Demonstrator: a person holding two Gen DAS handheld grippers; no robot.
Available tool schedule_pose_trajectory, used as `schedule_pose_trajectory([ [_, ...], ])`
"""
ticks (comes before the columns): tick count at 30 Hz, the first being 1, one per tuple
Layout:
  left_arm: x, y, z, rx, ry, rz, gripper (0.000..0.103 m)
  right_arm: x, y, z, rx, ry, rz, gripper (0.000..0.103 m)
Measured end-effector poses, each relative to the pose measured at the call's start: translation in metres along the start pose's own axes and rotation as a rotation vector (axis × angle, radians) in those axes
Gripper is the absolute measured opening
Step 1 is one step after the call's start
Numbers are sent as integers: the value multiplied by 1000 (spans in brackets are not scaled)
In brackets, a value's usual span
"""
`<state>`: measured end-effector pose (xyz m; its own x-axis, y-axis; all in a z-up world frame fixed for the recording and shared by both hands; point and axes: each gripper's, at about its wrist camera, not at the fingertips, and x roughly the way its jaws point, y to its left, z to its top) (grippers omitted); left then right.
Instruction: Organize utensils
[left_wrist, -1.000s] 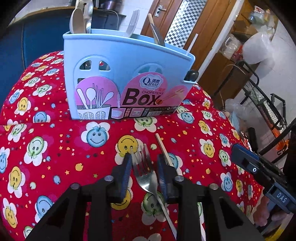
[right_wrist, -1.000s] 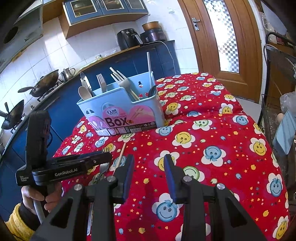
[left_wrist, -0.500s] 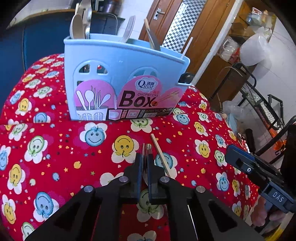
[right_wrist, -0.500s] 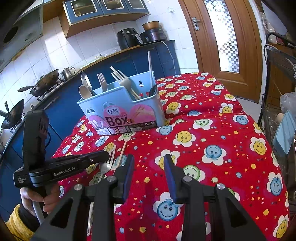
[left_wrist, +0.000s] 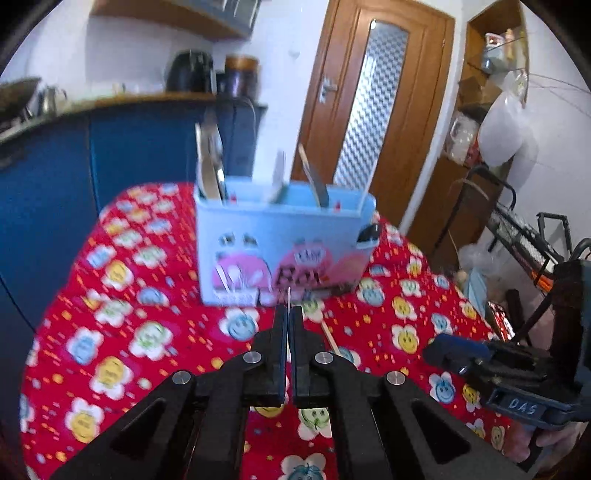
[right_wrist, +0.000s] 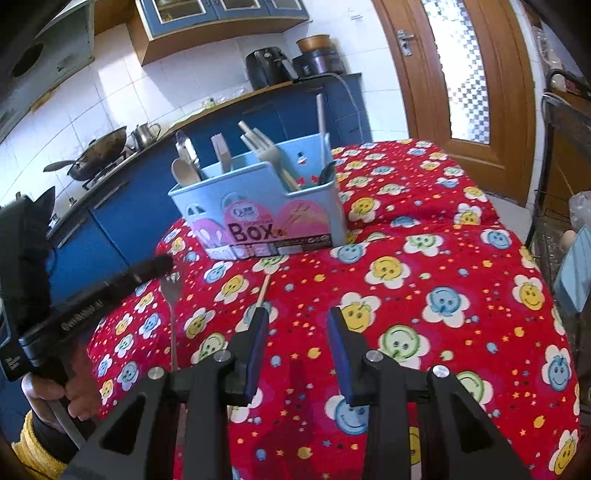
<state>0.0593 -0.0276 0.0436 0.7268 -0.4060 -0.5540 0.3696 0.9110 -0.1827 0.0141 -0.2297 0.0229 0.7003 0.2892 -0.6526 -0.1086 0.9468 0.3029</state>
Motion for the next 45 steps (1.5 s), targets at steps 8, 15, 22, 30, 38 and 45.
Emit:
schedule_pose_trajectory([
  [8, -31, 7, 13, 0, -123, 50, 1, 21, 14, 2, -26, 101, 30, 36],
  [15, -45, 17, 19, -11, -163, 68, 1, 42, 37, 4, -103, 200, 39, 30],
  [22, -61, 21, 26, -1, -221, 90, 1, 73, 45, 12, -119, 305, 3, 21],
  [30, -70, 25, 39, 3, -261, 114, 1, 86, 38, 21, -61, 318, 31, 6],
  [38, -75, 29, 56, -1, -291, 151, 1, 47, 30, 31, -6, 145, 108, 6],
  [45, -83, 23, 87, 20, -354, 198, 1, 13, 23, 44, 24, -16, 150, 6],
])
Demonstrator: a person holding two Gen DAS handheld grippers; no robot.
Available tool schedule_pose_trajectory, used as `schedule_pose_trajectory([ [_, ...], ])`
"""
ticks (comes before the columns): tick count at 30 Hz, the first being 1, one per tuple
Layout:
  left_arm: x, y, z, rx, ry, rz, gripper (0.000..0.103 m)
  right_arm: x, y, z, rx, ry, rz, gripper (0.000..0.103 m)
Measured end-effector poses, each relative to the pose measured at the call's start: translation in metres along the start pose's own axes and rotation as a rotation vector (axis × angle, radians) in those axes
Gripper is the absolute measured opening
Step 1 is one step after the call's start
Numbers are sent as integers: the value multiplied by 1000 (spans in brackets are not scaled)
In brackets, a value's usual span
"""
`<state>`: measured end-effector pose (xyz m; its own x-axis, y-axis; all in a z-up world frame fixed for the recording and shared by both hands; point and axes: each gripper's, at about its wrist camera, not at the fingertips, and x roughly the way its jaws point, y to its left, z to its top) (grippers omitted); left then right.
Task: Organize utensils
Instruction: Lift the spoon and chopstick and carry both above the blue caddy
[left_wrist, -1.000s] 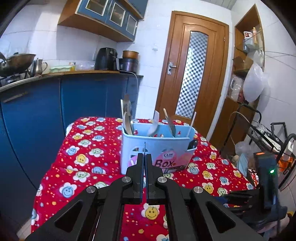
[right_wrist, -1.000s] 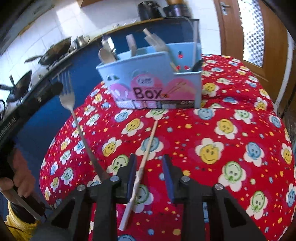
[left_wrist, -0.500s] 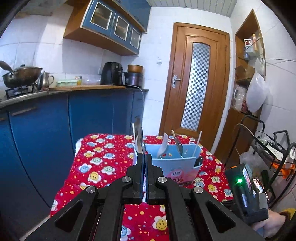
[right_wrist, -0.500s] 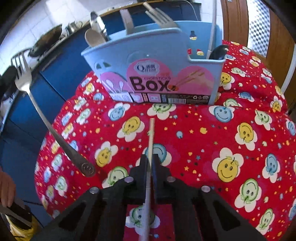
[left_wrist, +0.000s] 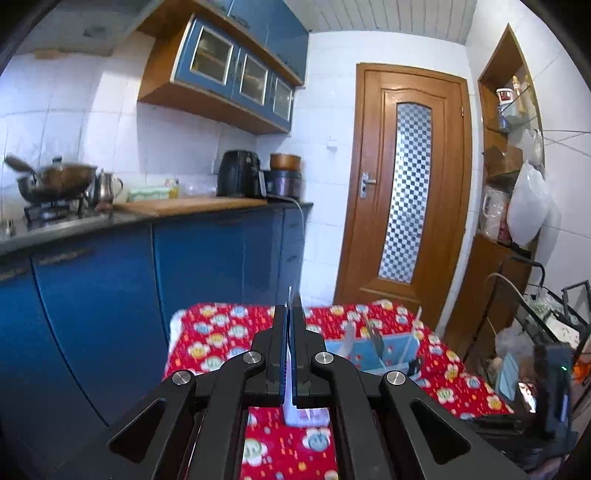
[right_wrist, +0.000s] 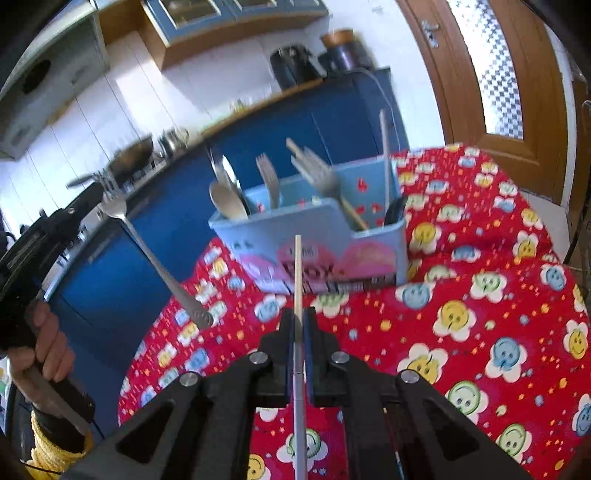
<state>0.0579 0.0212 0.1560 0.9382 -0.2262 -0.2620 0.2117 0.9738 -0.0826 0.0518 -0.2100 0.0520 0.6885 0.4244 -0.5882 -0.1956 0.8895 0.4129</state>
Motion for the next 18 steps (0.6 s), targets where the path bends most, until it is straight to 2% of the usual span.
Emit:
schedule_pose_trajectory([
  [10, 18, -12, 45, 42, -102, 103, 1, -23, -9, 12, 1, -122, 27, 6],
  [18, 56, -20, 47, 85, -94, 159, 1, -30, -22, 23, 4, -194, 38, 6],
])
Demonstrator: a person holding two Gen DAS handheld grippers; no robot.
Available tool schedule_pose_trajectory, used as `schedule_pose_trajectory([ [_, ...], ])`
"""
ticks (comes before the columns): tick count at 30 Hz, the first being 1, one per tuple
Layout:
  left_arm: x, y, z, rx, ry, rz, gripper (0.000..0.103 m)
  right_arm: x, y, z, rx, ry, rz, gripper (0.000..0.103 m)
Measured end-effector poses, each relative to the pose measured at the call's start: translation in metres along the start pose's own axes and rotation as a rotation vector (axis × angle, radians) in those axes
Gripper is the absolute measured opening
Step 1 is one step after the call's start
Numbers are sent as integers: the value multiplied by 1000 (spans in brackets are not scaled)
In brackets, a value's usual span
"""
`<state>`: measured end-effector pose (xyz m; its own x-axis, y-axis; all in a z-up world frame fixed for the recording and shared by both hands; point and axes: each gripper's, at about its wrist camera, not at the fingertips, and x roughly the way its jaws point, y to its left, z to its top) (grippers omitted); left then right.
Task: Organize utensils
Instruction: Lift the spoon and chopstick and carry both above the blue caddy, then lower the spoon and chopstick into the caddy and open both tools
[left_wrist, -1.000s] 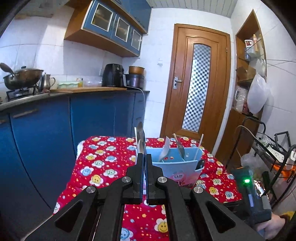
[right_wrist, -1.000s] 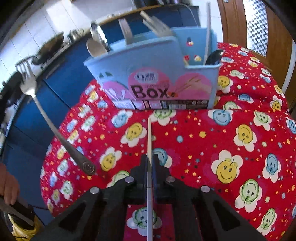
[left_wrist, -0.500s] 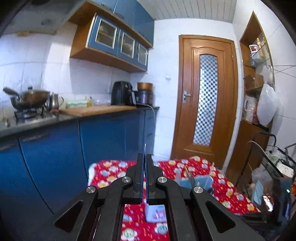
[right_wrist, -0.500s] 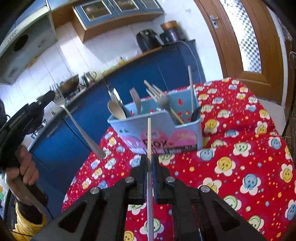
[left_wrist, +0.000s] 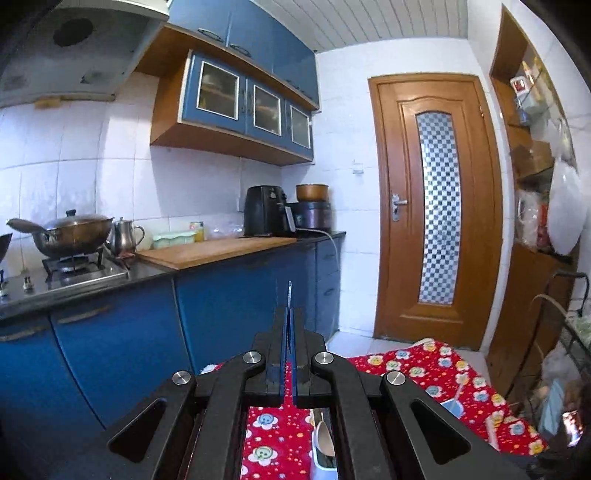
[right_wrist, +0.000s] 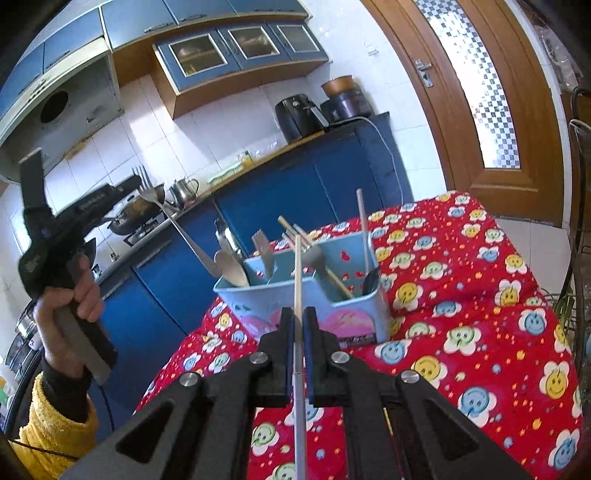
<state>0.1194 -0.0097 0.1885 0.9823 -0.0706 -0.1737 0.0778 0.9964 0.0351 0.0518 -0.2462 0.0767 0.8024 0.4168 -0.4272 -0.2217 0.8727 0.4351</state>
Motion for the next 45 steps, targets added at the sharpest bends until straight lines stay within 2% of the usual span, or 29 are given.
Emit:
schedule_pose_trajectory([
  [5, 18, -10, -17, 35, 33, -9, 1, 6, -9, 19, 10, -64, -5, 6],
  [14, 42, -10, -44, 13, 98, -53, 1, 39, -13, 55, -19, -180, -49, 7],
  [24, 63, -6, -63, -49, 142, -99, 1, 88, 0, 75, -179, -327, -115, 7],
  [31, 66, -5, -68, -80, 156, -132, 1, 102, -8, 61, -243, -353, -160, 7],
  [36, 65, -7, -69, -84, 175, -159, 3, 106, -10, 51, -258, -308, -169, 7],
  [41, 59, -8, -67, -91, 198, -175, 4, 93, -8, 52, -222, -298, -153, 23],
  [42, 56, -8, -66, -90, 196, -177, 8, 88, -7, 53, -216, -301, -142, 25],
  [45, 47, -9, -61, -88, 192, -180, 13, 73, -2, 56, -217, -314, -132, 26],
])
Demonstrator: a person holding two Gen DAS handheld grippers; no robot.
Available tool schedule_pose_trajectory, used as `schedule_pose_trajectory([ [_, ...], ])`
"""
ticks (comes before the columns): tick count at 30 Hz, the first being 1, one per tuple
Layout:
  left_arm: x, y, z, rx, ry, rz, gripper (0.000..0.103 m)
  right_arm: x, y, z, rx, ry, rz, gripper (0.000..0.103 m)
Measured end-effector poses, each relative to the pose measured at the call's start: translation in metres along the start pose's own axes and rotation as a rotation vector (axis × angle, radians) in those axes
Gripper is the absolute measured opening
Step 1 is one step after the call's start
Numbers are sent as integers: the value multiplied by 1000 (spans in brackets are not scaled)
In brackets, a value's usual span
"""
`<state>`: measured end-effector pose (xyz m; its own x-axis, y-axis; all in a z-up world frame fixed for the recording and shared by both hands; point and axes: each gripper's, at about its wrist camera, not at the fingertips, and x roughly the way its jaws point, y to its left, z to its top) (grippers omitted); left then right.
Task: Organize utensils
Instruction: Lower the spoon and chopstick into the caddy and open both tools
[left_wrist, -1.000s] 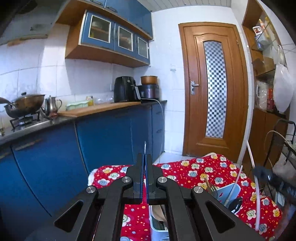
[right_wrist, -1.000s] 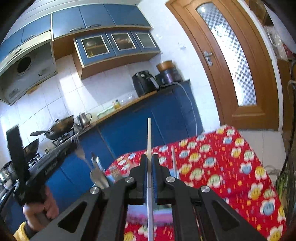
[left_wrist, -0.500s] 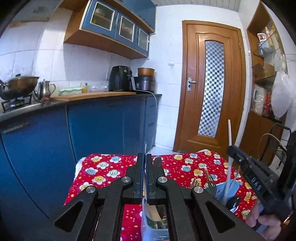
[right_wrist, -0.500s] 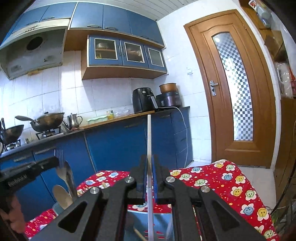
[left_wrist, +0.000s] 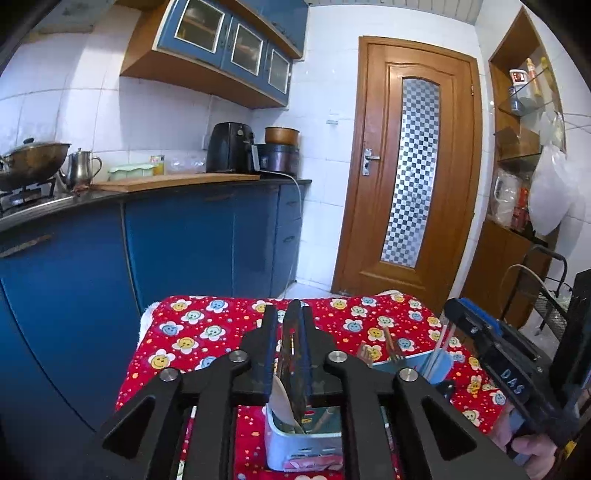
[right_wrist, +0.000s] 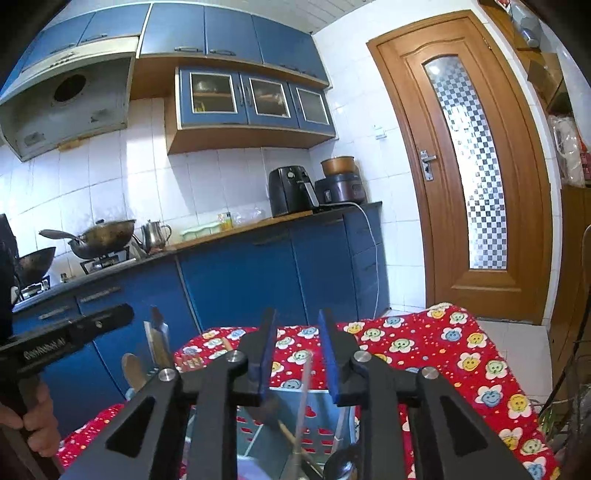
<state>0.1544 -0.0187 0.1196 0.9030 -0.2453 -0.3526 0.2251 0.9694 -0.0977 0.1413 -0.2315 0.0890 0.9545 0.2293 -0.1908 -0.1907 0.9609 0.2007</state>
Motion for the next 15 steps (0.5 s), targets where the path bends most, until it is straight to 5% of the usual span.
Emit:
schedule_pose_trajectory([
  [15, -74, -15, -3, 28, -19, -6, 15, -90, 27, 20, 64, 37, 52, 29],
])
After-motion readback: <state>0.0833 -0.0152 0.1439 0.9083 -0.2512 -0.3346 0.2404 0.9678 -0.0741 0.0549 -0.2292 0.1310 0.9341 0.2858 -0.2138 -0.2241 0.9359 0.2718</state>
